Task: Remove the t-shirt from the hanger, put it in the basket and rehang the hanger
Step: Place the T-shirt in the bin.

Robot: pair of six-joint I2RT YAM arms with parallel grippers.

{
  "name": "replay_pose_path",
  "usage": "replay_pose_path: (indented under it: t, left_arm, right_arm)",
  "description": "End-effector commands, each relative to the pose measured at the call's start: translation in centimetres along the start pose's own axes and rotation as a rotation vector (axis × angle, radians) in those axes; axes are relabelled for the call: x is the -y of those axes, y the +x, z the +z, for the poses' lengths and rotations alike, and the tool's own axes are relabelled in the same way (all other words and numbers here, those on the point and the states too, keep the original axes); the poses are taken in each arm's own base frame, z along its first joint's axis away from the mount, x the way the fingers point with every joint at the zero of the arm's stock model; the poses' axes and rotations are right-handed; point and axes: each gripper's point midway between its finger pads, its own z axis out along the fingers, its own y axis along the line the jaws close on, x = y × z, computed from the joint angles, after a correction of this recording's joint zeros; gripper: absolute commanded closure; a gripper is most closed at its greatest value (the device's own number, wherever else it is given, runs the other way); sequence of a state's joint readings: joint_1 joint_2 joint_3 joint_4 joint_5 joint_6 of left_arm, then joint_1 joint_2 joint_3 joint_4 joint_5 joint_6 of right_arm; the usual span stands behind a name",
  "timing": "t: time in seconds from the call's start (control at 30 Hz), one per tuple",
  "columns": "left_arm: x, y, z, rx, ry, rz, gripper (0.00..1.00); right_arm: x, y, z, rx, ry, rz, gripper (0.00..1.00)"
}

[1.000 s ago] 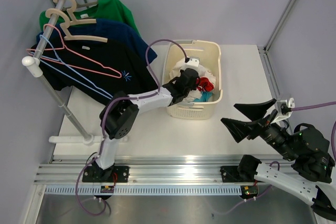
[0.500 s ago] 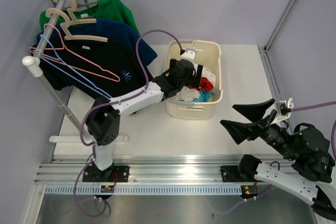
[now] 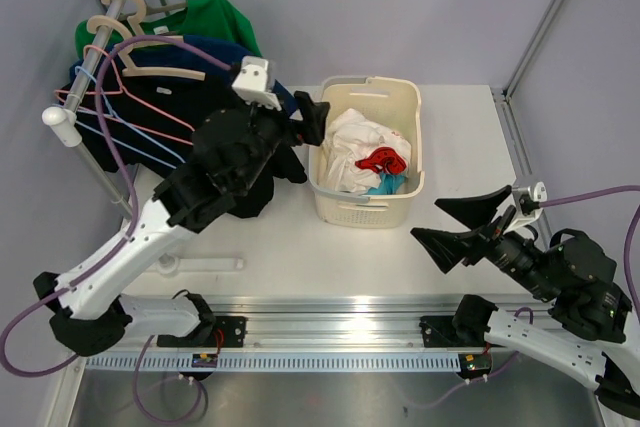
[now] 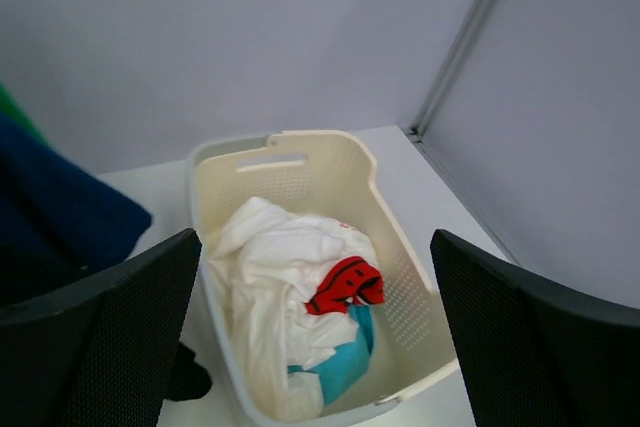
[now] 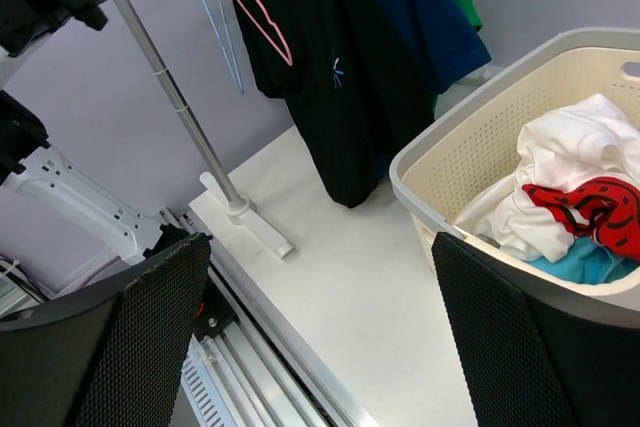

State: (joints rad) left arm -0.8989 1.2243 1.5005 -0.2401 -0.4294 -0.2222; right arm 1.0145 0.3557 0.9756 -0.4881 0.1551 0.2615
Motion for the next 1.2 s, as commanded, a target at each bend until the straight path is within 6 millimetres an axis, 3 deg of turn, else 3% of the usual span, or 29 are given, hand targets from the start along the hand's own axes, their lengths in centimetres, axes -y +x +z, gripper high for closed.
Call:
replay_pose_path:
  t: [0.0, 0.03, 0.13, 0.3, 0.4, 0.57, 0.73, 0.9, 1.03, 1.17]
  left_arm:
    - [-5.1, -0.3, -2.4, 0.027, -0.216, 0.067, 0.02]
    - [-6.9, -0.9, -3.3, 0.054, -0.309, 0.063, 0.04]
    - [-10.0, -2.0, -5.2, 0.096, -0.447, 0.059, 0.09]
    - [-12.9, -3.8, -6.3, 0.110, -0.637, 0.155, 0.09]
    - [-15.1, -4.1, -6.7, 0.151, -0.709, 0.076, 0.10]
    - [-16.3, -6.5, -8.0, 0.307, -0.678, -0.220, 0.18]
    - [-17.9, -9.5, -9.0, 0.357, -0.812, -0.171, 0.17]
    - [-20.1, -8.9, -7.1, 0.306, -0.916, -0.064, 0.17]
    - [-22.0, -7.7, -6.7, 0.281, -1.046, -0.017, 0.16]
    - [-22.7, -7.0, -5.0, 0.254, -1.092, 0.027, 0.15]
  right_arm:
    - [-0.7, -0.6, 0.8, 0.017, -0.027, -0.010, 0.01]
    - [-0.7, -0.6, 0.9, 0.016, -0.026, -0.012, 0.01]
    - [-0.8, -0.1, 1.3, -0.004, -0.033, -0.016, 0.01]
    - [-1.1, 0.3, 1.5, -0.021, -0.051, -0.017, 0.00]
    - [-1.4, 0.3, 1.4, -0.023, -0.065, -0.017, 0.00]
    - [-1.6, 0.4, 1.0, -0.020, -0.085, -0.014, 0.00]
    - [-2.4, 0.7, 1.0, -0.041, -0.126, -0.012, 0.01]
    - [-2.6, 1.0, 1.2, -0.056, -0.138, -0.013, 0.01]
    - [-2.8, 1.1, 1.1, -0.058, -0.147, -0.010, 0.00]
    - [-2.8, 1.0, 1.1, -0.055, -0.148, -0.006, 0.01]
